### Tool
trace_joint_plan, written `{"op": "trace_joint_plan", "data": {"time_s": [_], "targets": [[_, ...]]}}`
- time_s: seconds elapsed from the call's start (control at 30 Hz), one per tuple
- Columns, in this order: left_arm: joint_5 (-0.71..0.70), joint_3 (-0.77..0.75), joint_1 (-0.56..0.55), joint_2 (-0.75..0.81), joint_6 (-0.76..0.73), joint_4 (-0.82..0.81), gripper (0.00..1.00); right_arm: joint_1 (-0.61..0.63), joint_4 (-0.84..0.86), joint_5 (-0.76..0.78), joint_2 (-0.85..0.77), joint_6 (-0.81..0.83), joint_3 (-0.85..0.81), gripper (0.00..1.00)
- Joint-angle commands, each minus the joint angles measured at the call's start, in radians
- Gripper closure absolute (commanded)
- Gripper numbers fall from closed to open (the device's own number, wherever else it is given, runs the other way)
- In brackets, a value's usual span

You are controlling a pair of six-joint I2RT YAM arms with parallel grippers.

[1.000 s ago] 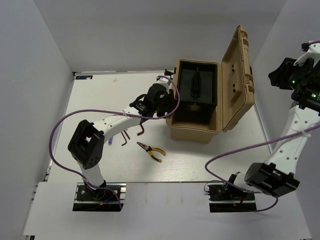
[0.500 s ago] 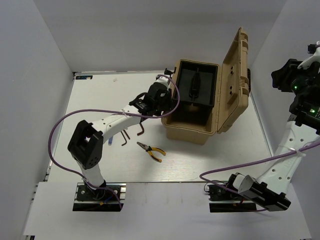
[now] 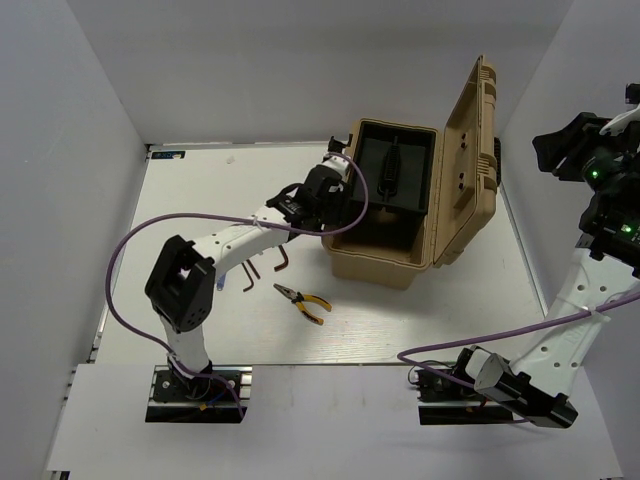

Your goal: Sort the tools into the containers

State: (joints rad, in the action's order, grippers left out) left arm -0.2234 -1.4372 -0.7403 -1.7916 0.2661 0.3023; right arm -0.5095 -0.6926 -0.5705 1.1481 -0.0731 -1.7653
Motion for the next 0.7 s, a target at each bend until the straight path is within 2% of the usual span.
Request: {"op": "trace_joint_plan", "data": {"time_s": [0.0,0.2,0.3,0.33,0.47,0.67], "targets": [[-0.064,-0.023,0.004,-0.055,-0.080,0.150,0.37,-0.003,0.039,-0.045,-0.004,-0.039,-0.031,0.47],[-0.085,-0.032,-0.005,-0.075,-0.090,0.170,0.38,-0.003,0.042,-0.058,-0.014,-0.040,-0.020,0.47],[-0.085,-0.041,-0.005,-0.084,-0.090,0.170,0.61,-0.001,0.041,-0.069,-0.017,-0.045,-0.013,0.47],[-0.094,-0.054,-0.005,-0.094,-0.090,0.170,0.73,-0.004,0.041,-0.072,-0.021,-0.044,-0.010,0.47],[-0.094,-0.078,-0.005,-0.103,-0.041,0.181,0.98,-0.003,0.045,-0.081,-0.027,-0.051,-0.002,0.47],[-0.134,-0.078,0.009,-0.103,0.123,0.204,1.00,-0.001,0.035,-0.097,-0.051,-0.057,0.006,0.47]]}}
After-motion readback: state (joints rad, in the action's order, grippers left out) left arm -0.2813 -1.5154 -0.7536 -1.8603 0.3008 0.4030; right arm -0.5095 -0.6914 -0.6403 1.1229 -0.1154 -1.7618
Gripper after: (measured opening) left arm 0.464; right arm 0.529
